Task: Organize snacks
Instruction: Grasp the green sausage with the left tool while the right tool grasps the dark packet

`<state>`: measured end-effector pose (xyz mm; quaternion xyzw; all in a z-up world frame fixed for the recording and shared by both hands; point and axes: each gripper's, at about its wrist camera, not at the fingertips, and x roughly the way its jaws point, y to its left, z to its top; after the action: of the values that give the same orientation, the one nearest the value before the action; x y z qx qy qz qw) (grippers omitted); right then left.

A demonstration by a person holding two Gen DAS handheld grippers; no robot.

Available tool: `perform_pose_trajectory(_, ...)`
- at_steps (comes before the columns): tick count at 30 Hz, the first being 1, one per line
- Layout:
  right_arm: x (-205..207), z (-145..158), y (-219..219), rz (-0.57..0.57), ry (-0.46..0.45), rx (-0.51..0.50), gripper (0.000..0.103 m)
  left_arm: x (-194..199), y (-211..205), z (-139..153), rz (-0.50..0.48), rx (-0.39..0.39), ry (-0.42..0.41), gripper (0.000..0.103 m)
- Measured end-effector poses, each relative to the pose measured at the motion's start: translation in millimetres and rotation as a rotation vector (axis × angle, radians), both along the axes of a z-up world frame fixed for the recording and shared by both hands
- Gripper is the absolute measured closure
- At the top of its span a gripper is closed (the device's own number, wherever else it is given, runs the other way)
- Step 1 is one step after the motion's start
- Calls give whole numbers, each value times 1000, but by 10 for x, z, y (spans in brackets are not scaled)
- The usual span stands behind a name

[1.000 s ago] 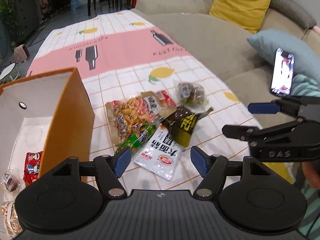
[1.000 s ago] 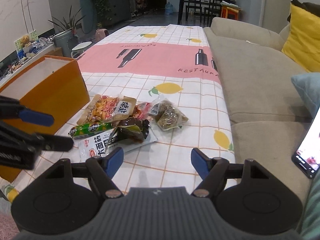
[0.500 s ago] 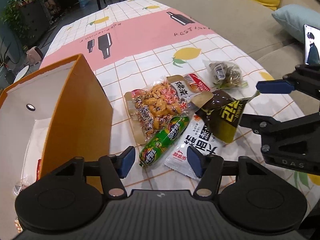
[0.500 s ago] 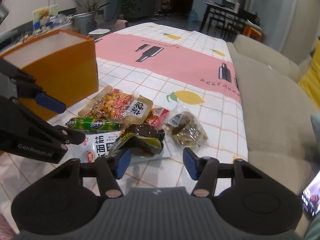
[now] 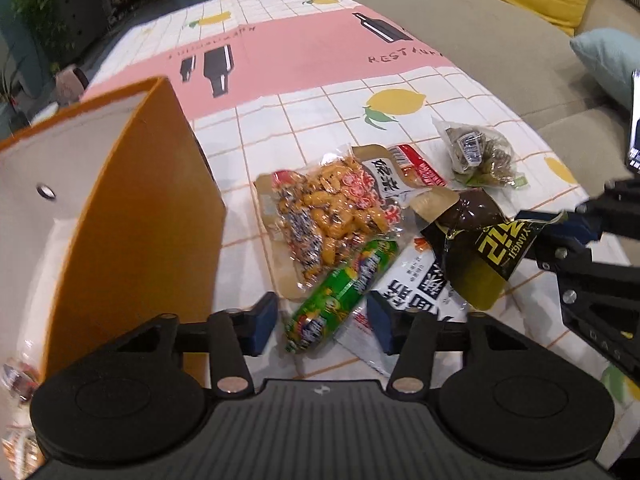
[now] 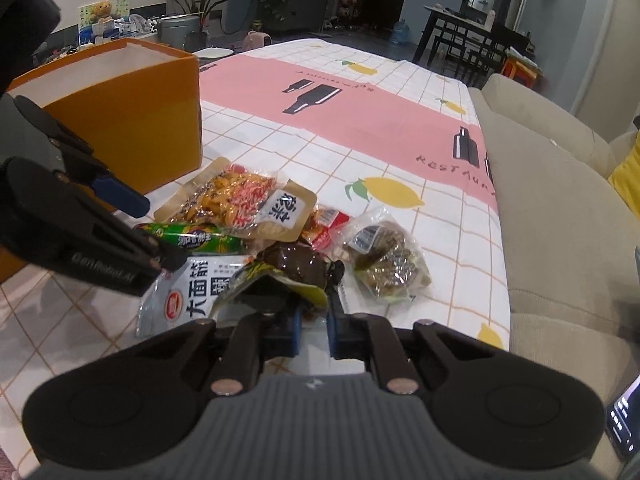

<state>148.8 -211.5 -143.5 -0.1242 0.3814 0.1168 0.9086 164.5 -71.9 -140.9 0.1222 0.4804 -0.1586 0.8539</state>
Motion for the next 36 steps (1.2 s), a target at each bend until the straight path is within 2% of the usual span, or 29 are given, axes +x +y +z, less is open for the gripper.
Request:
perform_pose_trajectory(1, -23, 10, -4, -5, 5, 1, 97, -4, 12, 0, 3, -10, 10, 58)
perform_pose_trajectory(3, -70, 26, -18, -12, 24, 0, 98, -23, 30, 0, 3, -16, 21, 64)
perform_pose_trajectory(7, -190, 48, -60, -31, 67, -20, 100, -52, 78, 4, 13, -74, 63, 71)
perform_pose_trajectory(10, -297, 55, -64, -37, 109, -40, 103, -105, 82, 11, 17, -106, 107, 72)
perform_pose_trajectory(15, -432, 59, -77, -36, 165, -67, 103, -251, 41, 12, 23, -111, 165, 73)
perform_pose_trajectory(20, -513, 98, -78, -21, 177, -54, 103, -320, 55, 18, 41, -111, 200, 73)
perform_pose_trajectory(24, -534, 121, -51, -10, 169, -60, 97, -315, 64, 26, 46, -106, 184, 71)
perform_pose_trajectory(25, -547, 144, -56, -8, 162, -52, 93, -320, 60, 29, 44, -102, 176, 67)
perform_pose_trajectory(27, -576, 172, -60, -7, 148, -45, 67, -328, 42, 30, 38, -90, 160, 62)
perform_pose_trajectory(31, -598, 216, -69, 0, 130, -34, 64, -355, 10, 81, 25, -66, 117, 57)
perform_pose_trajectory(33, -640, 278, -82, 8, 100, -9, 59, -368, 1, 106, 16, -66, 85, 57)
perform_pose_trajectory(36, -646, 314, -54, 13, 47, -25, 53, -345, -30, 96, 8, -56, 69, 57)
